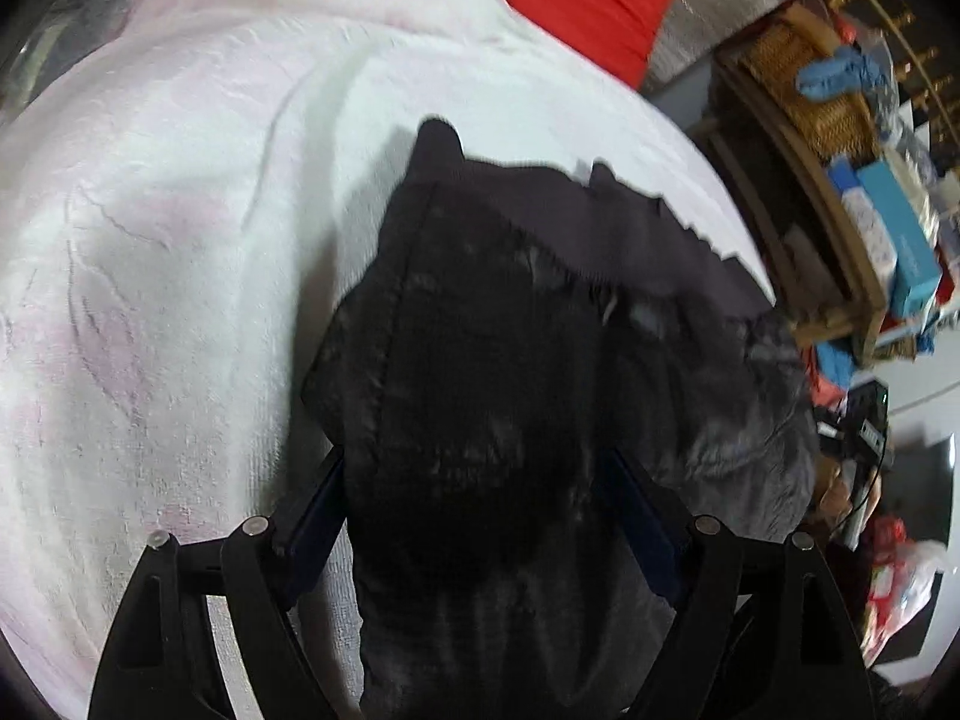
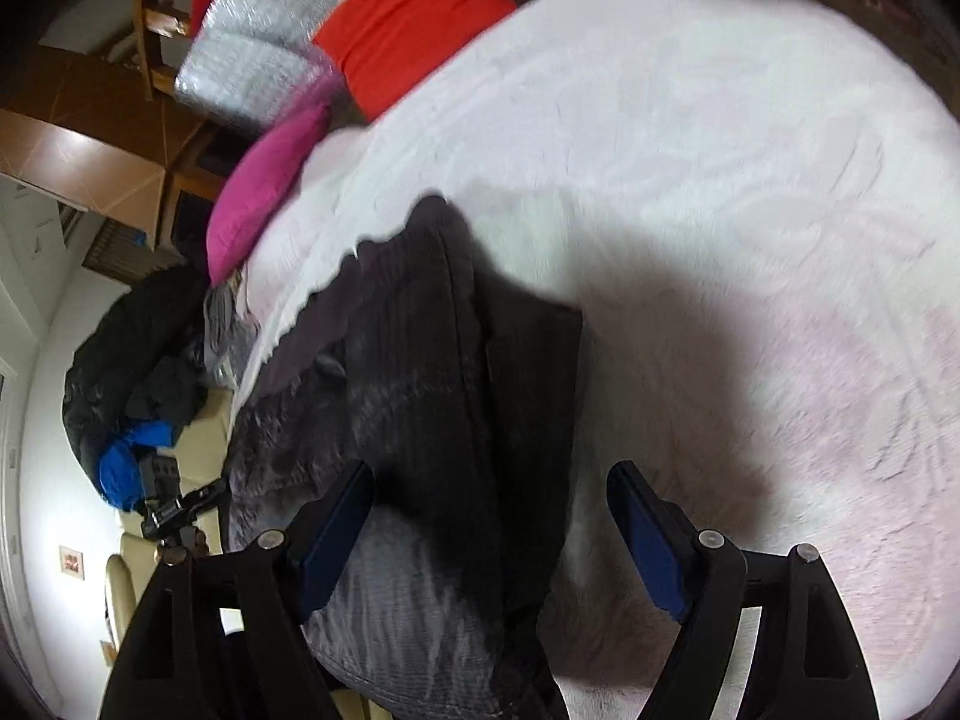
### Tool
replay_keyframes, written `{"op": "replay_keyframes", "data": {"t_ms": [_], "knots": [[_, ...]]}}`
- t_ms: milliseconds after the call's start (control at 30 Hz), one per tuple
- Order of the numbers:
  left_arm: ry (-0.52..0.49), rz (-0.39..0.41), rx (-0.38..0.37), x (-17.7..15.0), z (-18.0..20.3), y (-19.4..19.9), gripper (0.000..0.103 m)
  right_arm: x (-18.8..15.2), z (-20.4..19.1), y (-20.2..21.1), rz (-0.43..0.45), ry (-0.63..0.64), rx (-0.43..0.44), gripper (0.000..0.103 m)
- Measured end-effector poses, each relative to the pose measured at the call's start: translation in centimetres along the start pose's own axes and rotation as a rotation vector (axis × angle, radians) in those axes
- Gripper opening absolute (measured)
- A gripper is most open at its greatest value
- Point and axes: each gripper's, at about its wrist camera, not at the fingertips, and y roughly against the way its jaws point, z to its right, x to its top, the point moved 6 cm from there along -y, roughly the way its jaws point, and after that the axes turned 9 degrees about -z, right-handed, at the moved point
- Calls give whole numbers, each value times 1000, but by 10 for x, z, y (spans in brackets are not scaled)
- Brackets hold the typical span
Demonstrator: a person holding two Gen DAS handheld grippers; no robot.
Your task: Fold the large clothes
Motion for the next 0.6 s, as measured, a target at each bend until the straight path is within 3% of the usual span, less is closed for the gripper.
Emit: {"op": "replay_keyframes", "data": {"t_ms": [133,267,333,467,600], "knots": [[-7,-34,-1,-1,1,-12,86,-3,0,-21,-60,13,4,84],[19,-60,-44,0,-3,-23,89,-1,-4,-35,-66,24,40,94],[12,-59,-61,0,-1,-25,91,1,-4,-38,-58,18,80,99],[-11,-56,-94,1,4,-30,94,4,-7,-43,-54,18,171,100],[-36,-62,-180,4,15,-33,94,1,-21,-55,-112,34,289,100]]}}
